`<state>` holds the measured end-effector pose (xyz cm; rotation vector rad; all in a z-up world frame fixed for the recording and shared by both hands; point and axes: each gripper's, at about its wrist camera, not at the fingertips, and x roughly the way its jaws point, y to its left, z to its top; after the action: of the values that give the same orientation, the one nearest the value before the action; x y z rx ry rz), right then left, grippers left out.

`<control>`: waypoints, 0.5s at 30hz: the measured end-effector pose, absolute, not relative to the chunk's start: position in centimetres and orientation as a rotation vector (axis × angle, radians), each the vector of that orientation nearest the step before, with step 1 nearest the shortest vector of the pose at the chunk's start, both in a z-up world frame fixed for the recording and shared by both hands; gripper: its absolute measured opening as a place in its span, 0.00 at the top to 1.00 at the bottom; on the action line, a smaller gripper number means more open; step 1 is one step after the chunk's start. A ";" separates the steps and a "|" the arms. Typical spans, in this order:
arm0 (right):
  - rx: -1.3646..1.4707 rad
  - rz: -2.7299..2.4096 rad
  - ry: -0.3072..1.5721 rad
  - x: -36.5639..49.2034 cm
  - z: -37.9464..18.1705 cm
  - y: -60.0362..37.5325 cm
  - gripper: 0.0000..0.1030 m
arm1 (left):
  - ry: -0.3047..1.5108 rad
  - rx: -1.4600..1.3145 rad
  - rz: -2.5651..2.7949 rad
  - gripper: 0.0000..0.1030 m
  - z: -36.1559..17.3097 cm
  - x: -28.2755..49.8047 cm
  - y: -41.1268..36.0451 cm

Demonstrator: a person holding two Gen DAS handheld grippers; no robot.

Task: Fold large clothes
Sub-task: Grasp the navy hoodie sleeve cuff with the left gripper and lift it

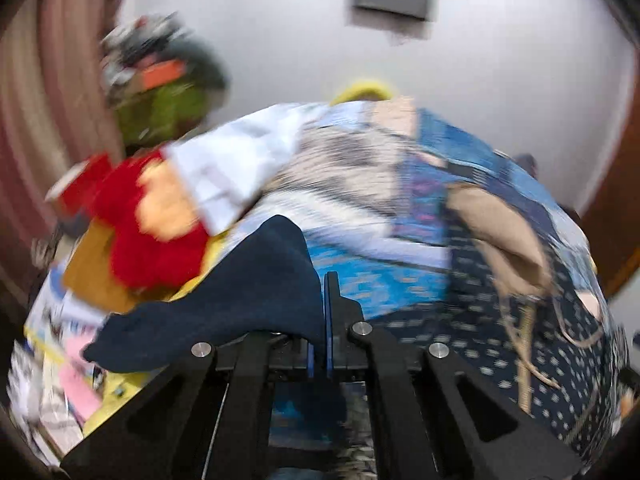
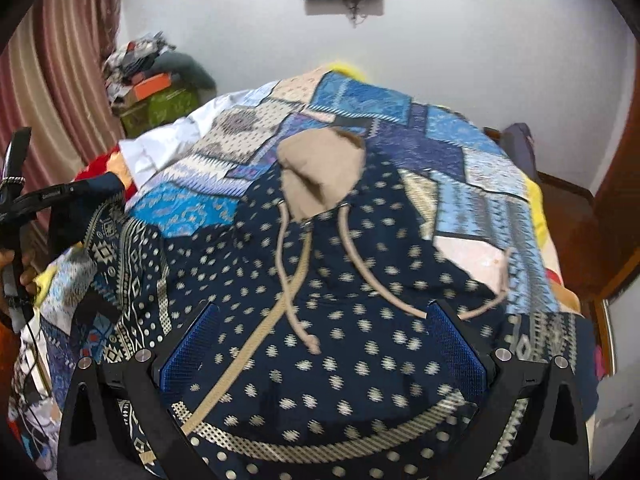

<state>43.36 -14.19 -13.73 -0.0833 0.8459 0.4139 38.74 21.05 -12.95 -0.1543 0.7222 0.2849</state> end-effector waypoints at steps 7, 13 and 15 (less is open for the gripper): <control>-0.058 0.383 0.815 42.0 -11.5 -18.1 0.00 | 0.902 -0.047 0.076 0.96 -19.2 42.0 10.4; -0.056 0.369 0.819 40.4 -10.7 -20.8 0.00 | 1.168 -0.194 0.001 0.59 -26.4 41.9 8.6; -0.050 0.371 0.826 40.1 -10.8 -21.4 0.00 | 1.191 -0.222 0.006 0.39 -26.8 41.1 9.4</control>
<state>40.12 -21.40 -10.81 -0.0495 0.8258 0.3712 41.13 9.40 -26.76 -0.2217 1.1909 0.0064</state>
